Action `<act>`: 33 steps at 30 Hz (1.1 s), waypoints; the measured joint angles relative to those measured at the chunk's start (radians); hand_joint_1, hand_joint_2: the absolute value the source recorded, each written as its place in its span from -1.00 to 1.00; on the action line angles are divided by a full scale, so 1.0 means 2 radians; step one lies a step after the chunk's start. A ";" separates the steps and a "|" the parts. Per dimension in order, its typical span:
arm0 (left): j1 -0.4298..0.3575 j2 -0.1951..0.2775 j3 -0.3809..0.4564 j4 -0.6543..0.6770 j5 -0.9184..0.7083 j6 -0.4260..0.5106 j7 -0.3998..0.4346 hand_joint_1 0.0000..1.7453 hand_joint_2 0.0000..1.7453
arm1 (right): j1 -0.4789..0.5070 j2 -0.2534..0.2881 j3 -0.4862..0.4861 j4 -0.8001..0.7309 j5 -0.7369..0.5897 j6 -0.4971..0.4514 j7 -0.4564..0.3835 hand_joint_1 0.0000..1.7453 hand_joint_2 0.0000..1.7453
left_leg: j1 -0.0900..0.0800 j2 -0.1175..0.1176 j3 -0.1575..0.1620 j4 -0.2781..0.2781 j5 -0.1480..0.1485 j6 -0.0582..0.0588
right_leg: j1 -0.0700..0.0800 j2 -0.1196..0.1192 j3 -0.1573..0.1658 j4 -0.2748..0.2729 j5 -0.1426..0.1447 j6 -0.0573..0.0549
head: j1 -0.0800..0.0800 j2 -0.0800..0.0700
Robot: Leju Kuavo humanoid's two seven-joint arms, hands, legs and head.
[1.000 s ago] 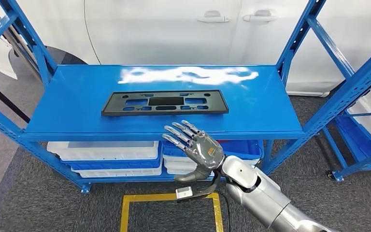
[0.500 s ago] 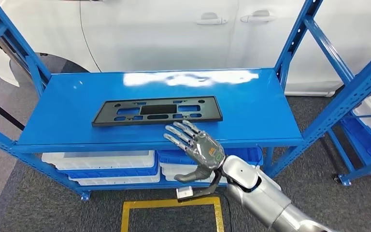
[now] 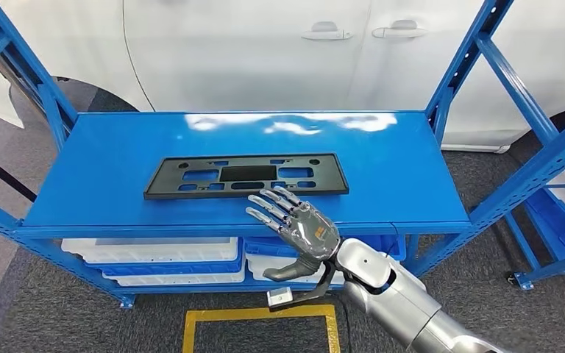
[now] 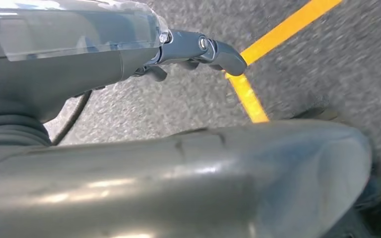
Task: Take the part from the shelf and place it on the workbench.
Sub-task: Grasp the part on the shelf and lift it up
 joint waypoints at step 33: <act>-0.003 -0.001 -0.002 0.000 -0.006 -0.009 -0.001 -1.00 -1.00 | 0.017 0.000 0.004 -0.022 0.038 0.001 0.006 -1.00 -1.00 | 0.001 0.000 -0.002 0.008 -0.005 0.002 | -0.007 0.000 -0.039 0.081 -0.040 0.009 | 0.000 0.000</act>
